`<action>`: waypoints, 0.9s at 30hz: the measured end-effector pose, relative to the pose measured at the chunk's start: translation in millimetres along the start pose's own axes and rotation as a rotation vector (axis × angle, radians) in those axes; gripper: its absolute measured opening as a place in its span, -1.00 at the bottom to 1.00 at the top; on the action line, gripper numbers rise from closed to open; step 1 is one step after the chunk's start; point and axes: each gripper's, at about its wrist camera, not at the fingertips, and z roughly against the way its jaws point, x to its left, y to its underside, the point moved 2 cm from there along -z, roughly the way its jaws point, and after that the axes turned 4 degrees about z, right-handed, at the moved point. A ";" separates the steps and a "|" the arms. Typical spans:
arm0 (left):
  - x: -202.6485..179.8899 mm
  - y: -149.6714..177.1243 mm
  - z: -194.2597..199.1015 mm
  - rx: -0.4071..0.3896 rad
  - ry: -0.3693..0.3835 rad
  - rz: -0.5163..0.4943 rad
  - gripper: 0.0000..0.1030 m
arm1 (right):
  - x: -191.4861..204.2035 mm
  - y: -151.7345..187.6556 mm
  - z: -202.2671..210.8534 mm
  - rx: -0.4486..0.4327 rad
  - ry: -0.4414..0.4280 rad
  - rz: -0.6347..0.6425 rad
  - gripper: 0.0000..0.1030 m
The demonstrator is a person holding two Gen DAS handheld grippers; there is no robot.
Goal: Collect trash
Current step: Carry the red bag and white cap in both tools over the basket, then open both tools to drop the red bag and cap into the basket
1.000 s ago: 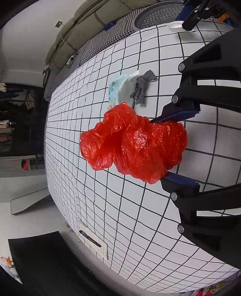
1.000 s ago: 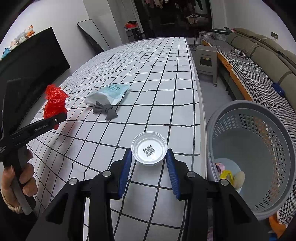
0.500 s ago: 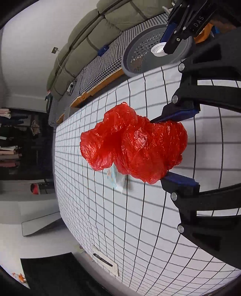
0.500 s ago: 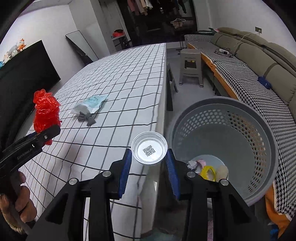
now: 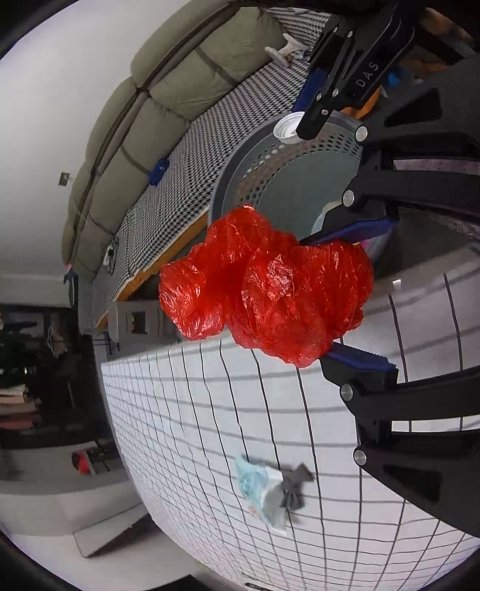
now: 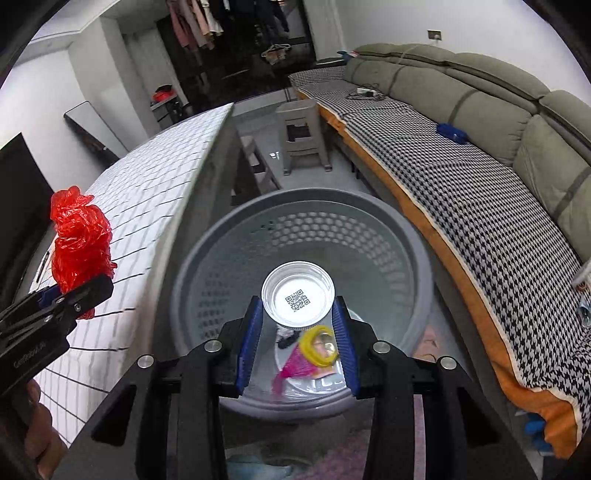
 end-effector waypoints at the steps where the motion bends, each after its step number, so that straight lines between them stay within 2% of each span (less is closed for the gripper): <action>1: -7.9 -0.5 -4.4 0.007 0.004 -0.013 -0.07 | -5.9 0.4 -2.0 0.003 0.007 -0.002 -0.27; 10: -46.2 -3.2 -41.1 0.075 0.016 -0.059 -0.06 | -34.7 -3.4 -18.4 0.032 0.015 0.005 -0.27; 27: -55.3 -3.8 -54.2 0.104 -0.001 -0.080 0.00 | -40.1 -7.5 -34.7 0.067 -0.008 0.013 -0.27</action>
